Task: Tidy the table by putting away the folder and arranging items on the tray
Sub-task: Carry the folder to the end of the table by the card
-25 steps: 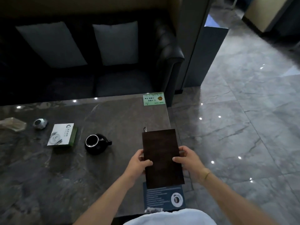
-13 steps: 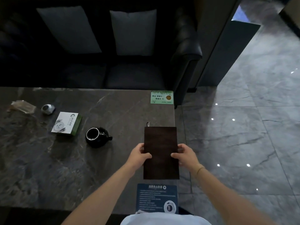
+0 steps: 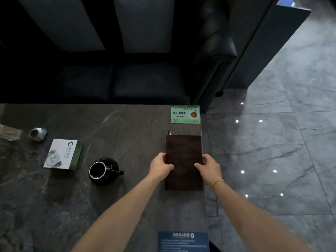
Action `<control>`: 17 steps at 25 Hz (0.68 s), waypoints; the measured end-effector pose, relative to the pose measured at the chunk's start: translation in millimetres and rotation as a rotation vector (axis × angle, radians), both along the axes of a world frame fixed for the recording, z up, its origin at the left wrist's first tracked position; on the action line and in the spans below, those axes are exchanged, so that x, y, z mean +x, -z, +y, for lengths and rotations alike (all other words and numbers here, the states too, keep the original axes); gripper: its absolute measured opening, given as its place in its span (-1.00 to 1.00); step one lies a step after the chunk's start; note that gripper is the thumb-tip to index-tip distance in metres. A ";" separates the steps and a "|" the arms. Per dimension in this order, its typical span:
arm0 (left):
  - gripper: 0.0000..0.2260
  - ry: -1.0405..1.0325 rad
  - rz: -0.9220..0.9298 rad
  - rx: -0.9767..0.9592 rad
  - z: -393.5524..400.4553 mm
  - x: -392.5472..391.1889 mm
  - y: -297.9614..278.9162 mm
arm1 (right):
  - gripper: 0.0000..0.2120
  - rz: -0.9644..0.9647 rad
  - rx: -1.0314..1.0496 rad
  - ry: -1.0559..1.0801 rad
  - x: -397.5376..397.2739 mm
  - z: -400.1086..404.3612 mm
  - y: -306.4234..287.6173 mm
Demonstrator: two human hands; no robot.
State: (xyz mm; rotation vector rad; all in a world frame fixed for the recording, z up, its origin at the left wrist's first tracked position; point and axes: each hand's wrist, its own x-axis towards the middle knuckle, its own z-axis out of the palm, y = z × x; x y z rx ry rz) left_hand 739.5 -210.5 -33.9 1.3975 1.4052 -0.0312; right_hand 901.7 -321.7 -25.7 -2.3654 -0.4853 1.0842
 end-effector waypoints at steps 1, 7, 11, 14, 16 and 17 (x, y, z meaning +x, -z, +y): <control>-0.64 0.006 0.019 0.016 2.8 3.3 2.5 | -0.61 -0.048 -0.017 -0.017 0.6 4.5 0.6; -0.49 0.114 0.106 0.232 -5.8 9.0 -1.1 | -0.51 -0.321 -0.034 -0.133 -10.6 1.6 5.4; -0.41 0.446 0.203 0.573 -20.6 -7.2 -1.5 | -0.42 -0.634 0.067 -0.521 -15.0 -20.8 15.5; -0.35 0.744 0.218 0.656 -28.4 -33.2 6.2 | -0.37 -0.692 0.088 -0.790 -17.2 -47.7 25.6; -0.30 0.830 0.232 0.668 -31.3 -48.8 12.4 | -0.34 -0.669 0.025 -0.852 -18.4 -62.3 30.6; -0.29 0.851 0.236 0.683 -31.4 -53.3 14.6 | -0.32 -0.660 0.000 -0.863 -18.4 -66.6 31.8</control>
